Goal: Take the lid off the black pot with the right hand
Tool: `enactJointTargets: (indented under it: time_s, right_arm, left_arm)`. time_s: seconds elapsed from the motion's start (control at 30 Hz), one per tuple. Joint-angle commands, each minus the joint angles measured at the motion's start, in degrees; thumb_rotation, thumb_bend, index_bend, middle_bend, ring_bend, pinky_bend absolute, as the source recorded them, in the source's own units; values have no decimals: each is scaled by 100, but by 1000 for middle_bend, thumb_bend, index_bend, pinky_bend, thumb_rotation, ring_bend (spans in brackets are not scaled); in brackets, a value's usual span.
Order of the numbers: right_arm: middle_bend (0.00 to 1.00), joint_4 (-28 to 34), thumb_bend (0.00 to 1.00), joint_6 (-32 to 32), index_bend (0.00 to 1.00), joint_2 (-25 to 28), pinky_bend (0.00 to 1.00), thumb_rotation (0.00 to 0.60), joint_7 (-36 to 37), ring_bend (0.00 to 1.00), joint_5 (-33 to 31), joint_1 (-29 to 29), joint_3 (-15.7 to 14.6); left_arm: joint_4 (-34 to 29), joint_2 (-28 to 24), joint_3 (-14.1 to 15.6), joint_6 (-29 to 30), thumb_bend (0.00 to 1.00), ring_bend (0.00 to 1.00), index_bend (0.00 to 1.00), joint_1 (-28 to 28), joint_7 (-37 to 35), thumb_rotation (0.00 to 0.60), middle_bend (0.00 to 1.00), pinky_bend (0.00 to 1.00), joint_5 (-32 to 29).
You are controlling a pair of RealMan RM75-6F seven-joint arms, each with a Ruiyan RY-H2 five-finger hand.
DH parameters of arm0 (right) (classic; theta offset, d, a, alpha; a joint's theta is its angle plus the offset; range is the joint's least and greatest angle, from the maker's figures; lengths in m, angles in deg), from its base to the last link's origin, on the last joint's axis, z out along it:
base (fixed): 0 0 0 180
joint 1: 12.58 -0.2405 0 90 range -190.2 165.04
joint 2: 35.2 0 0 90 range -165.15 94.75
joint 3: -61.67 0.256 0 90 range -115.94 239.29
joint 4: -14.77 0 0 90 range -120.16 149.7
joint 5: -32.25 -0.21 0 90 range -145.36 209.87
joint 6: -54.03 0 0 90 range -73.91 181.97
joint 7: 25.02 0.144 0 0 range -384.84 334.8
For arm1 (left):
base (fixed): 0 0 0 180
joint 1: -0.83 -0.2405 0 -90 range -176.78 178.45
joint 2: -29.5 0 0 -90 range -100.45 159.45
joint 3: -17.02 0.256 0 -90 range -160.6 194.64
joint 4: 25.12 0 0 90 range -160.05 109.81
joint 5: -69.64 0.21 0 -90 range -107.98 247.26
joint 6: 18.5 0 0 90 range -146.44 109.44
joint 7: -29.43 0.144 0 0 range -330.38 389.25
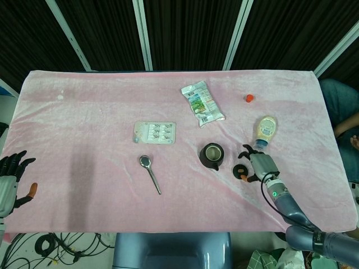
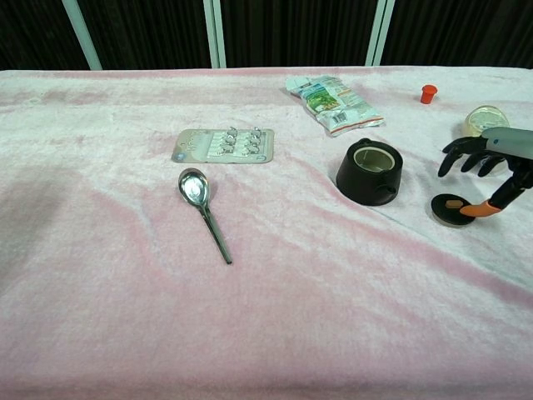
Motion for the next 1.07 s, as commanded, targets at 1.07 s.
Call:
enactJointTargets:
  time_s: [1.07]
  right_arm:
    - [8, 305, 165, 5195, 92, 443, 166, 600, -349, 154, 3481, 3096, -1124]
  left_arm:
    - [103, 53, 9, 305, 422, 0, 174, -94, -4, 600, 38, 18, 216]
